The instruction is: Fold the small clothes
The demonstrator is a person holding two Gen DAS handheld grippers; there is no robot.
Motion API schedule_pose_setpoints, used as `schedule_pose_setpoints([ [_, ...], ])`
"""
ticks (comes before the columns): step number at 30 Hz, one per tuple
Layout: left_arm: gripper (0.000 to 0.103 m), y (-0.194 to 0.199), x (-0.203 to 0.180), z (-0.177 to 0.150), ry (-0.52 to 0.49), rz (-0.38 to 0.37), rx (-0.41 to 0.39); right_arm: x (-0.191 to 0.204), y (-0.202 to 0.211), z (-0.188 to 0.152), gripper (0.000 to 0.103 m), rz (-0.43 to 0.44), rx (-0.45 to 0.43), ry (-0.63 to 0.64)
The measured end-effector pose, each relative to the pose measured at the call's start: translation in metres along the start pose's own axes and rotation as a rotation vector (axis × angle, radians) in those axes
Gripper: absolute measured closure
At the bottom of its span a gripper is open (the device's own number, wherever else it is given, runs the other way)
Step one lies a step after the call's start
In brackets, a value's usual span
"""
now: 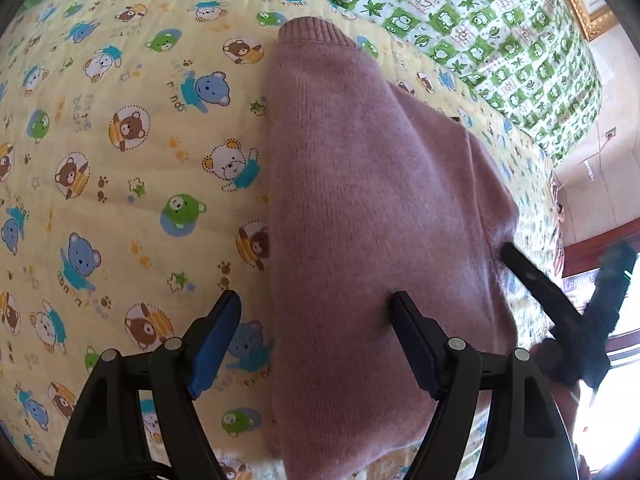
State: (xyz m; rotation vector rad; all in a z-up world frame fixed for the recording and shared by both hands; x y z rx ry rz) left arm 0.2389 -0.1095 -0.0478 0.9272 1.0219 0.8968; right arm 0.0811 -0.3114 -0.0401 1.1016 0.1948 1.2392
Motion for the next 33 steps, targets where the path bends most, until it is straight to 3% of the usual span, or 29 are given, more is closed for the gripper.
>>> schedule_pose_setpoints([
  [1,0.023,-0.002,0.002,0.001,0.0,0.002,0.004,-0.014,-0.005,-0.002,0.028,0.009,0.016,-0.037],
  [3,0.023,-0.005,0.004,0.002,0.012,-0.017,0.013,-0.035,-0.007,-0.002,0.029,0.093,0.022,-0.127],
  [6,0.023,-0.005,0.008,0.003,0.028,-0.039,0.014,-0.034,0.009,0.002,0.029,0.138,-0.008,-0.115],
  [9,0.022,-0.012,0.008,0.004,0.03,-0.056,0.026,-0.026,0.011,0.003,0.029,0.316,0.016,-0.153],
  [15,0.014,-0.028,0.011,0.004,0.06,-0.095,0.07,-0.02,-0.017,-0.005,0.029,0.296,0.131,-0.166],
  [17,0.014,-0.034,0.008,0.005,0.053,-0.098,0.07,-0.022,-0.019,-0.009,0.028,0.303,0.128,-0.168],
  [20,0.026,-0.038,0.001,0.006,0.033,-0.117,0.067,-0.014,-0.022,-0.01,0.027,0.296,0.146,-0.135],
  [21,0.039,-0.04,-0.004,0.006,0.022,-0.144,0.078,-0.011,-0.024,-0.009,0.031,0.304,0.162,-0.122],
  [22,0.041,-0.04,-0.008,0.006,0.017,-0.139,0.079,-0.008,-0.028,-0.008,0.051,0.326,0.184,-0.12],
  [26,0.057,-0.032,-0.017,0.007,-0.017,-0.121,0.039,0.0,-0.025,-0.008,0.073,0.362,0.195,-0.115],
  [28,0.063,-0.022,-0.018,0.005,-0.016,-0.14,0.017,0.006,-0.017,-0.007,0.075,0.377,0.17,-0.103],
  [33,0.066,0.006,-0.026,-0.001,-0.06,-0.139,-0.042,0.035,0.005,-0.007,0.077,0.425,0.111,-0.028],
])
Point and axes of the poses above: each gripper's, at about its wrist camera, not at the fingertips, and y roughly against the way its jaws point, x to its left, z to its top, the point moved 3 cm from there along -y, roughly the way its jaws point, and after that the axes turned 7 degrees about z, right-handed, at the moved point
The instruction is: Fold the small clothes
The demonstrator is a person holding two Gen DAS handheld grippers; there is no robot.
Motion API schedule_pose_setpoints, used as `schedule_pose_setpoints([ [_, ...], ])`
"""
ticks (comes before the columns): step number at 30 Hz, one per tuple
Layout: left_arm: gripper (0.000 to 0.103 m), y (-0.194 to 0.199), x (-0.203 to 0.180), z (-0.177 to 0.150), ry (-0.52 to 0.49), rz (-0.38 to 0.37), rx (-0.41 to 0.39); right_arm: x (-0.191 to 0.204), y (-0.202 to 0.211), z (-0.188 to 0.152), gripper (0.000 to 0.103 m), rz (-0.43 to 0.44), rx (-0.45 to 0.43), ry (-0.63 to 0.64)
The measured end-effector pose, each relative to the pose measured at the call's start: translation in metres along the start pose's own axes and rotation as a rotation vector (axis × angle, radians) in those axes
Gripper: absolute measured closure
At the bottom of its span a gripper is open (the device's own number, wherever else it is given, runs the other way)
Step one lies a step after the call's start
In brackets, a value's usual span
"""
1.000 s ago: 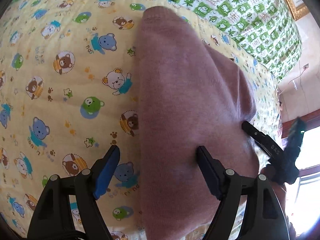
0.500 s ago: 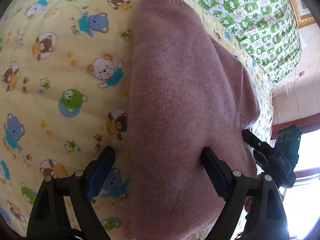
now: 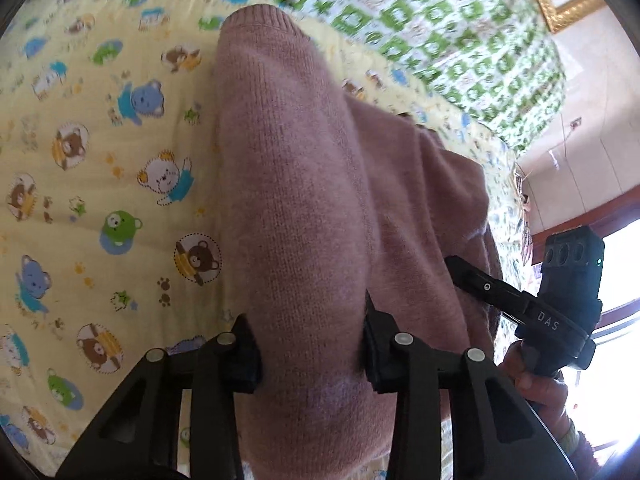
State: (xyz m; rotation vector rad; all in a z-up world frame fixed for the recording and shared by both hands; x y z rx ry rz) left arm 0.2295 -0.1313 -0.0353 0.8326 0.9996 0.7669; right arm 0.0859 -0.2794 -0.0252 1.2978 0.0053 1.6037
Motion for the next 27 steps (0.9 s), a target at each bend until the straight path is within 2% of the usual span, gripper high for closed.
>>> schedule_pose_setpoints([
  [4,0.066,0.028,0.003,-0.003,-0.007,0.01,-0.049,0.023,-0.001,-0.003,0.078,0.024,0.0,0.03],
  [9,0.066,0.068,0.026,-0.008,0.029,0.012,-0.098,0.055,-0.007,-0.01,0.078,0.078,0.008,0.071],
  [20,0.066,0.163,0.086,-0.041,0.092,0.091,-0.228,0.136,-0.042,-0.022,0.078,0.191,0.058,0.188],
  [27,0.066,0.175,0.125,-0.044,0.148,0.121,-0.237,0.153,-0.08,-0.023,0.078,0.224,0.092,0.17],
])
Point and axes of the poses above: each gripper's, at about its wrist camera, not at the fingertips, and y roughly against the way its jaws point, x to its left, z to its top, the point moved 3 cm from there along -y, roughly the way its jaws point, and after that the axes turned 7 degrees about z, right-handed, at the moved point
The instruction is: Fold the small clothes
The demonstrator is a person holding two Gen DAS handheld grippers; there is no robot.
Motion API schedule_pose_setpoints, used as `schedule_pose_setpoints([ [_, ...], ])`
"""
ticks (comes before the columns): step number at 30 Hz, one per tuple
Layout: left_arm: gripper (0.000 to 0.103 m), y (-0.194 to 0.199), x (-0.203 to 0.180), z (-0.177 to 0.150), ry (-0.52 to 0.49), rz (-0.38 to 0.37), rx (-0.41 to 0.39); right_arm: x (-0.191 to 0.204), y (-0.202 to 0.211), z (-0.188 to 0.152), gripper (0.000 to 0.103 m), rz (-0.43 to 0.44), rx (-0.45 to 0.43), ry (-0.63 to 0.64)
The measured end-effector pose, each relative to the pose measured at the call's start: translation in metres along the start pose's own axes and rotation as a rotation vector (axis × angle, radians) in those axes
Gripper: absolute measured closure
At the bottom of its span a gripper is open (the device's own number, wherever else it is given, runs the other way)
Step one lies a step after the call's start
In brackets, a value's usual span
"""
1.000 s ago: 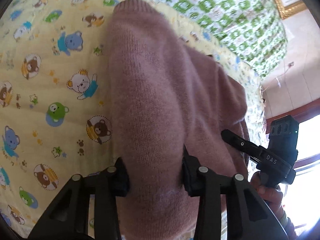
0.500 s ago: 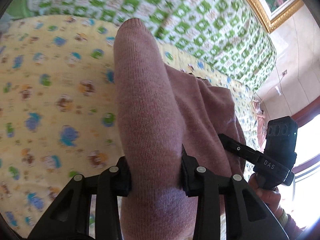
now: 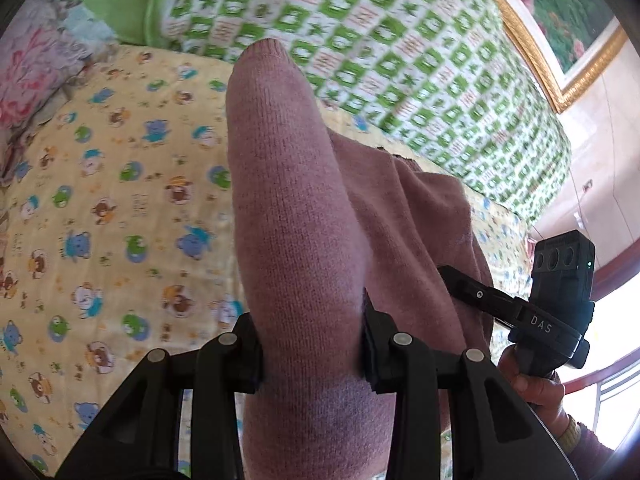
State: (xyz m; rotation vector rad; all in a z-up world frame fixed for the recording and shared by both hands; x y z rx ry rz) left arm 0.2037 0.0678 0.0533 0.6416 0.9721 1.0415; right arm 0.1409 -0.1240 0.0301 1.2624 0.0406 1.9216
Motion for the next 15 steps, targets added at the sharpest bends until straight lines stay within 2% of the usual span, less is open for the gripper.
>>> schedule_pose_setpoints([
  [15,0.066,-0.042,0.05,-0.008,0.069,0.054,0.042,-0.021,-0.05,-0.013,0.078,-0.015,0.076,-0.042],
])
Point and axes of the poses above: each gripper's, at about its wrist camera, not at the fingertips, and y roughly against the way its jaws point, x to its left, z to its top, the point moved 3 cm from there along -y, roughly the way its jaws point, and after that the axes turned 7 degrees about z, right-handed, at the moved point
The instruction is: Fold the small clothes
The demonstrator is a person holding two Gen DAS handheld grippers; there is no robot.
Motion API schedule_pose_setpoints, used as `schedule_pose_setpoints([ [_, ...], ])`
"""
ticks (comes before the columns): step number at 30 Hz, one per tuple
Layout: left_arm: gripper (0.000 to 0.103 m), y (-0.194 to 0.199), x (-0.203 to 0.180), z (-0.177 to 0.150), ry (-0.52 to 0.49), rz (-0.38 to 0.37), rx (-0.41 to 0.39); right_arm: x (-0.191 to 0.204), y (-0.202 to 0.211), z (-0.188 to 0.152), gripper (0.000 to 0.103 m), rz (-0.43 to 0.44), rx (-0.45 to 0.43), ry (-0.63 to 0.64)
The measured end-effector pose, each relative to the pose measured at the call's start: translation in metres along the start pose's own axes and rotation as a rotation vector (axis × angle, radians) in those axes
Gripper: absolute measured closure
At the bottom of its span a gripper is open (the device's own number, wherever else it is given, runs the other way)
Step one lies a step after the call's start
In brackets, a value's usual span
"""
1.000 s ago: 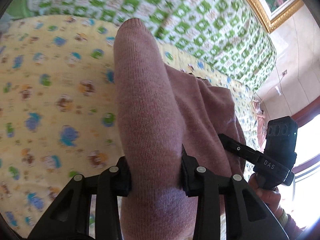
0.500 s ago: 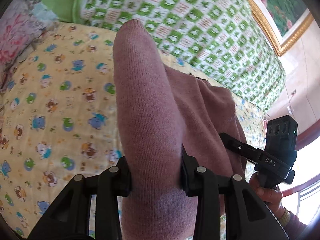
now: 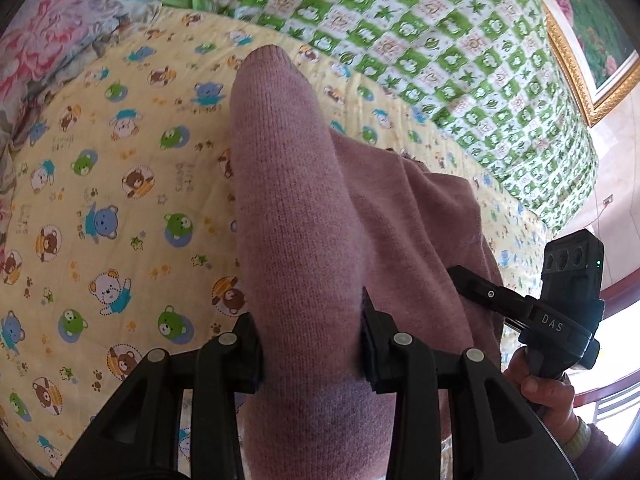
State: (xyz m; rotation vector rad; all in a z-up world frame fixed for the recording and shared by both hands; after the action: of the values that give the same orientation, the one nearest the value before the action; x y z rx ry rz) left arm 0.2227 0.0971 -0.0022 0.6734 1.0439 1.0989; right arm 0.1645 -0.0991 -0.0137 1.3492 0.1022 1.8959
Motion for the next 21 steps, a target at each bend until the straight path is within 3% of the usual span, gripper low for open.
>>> schedule_pose_setpoints([
  [8,0.063,-0.024,0.026,-0.009,0.066,-0.046,0.054,-0.023,-0.007,-0.009,0.078,-0.011,0.008,-0.039],
  [15,0.05,-0.039,0.039,-0.011,0.092,-0.051,0.077,-0.035,-0.016,-0.009,0.077,-0.033,0.023,-0.03],
  [21,0.041,-0.038,0.04,-0.01,0.102,-0.029,0.091,-0.035,-0.007,-0.009,0.066,-0.034,0.022,-0.077],
])
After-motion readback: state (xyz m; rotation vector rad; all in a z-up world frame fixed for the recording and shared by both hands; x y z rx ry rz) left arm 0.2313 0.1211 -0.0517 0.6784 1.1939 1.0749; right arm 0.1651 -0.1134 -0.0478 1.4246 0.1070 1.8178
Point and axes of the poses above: each gripper's, at about its wrist camera, not at the fingertips, and y roughly against the way its jaws point, x to its left, z to its top, the point moved 3 cm from there along -y, roughly the way its jaws point, and after that the axes turned 7 degrees about z, right-handed, at the moved point
